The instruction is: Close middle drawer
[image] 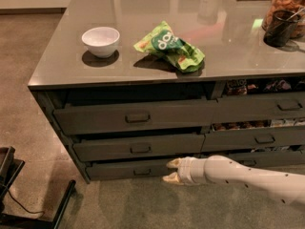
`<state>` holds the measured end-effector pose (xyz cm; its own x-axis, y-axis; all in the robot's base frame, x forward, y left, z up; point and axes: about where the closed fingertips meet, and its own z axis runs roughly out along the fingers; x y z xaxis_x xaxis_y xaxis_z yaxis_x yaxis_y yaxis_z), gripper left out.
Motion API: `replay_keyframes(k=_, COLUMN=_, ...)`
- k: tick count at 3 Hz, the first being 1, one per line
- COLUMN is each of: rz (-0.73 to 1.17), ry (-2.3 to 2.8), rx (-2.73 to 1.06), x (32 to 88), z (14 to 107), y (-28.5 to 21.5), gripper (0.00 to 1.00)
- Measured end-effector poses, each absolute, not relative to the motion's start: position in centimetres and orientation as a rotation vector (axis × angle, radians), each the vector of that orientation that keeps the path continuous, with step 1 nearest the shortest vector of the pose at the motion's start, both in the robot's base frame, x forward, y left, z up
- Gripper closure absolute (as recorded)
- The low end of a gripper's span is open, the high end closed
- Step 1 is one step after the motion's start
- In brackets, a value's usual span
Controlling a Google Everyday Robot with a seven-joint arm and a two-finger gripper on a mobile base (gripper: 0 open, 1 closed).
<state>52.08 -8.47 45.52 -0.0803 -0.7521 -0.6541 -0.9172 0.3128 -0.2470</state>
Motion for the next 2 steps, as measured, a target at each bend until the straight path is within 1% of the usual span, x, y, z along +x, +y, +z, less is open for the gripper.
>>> replay_keyframes(k=1, rz=0.296, ry=1.872, rx=-1.482, x=52.08, z=45.52, y=-8.46, gripper=0.01)
replay_keyframes(k=2, rz=0.296, ry=1.872, rx=-1.482, x=52.08, z=45.52, y=-8.46, gripper=0.0)
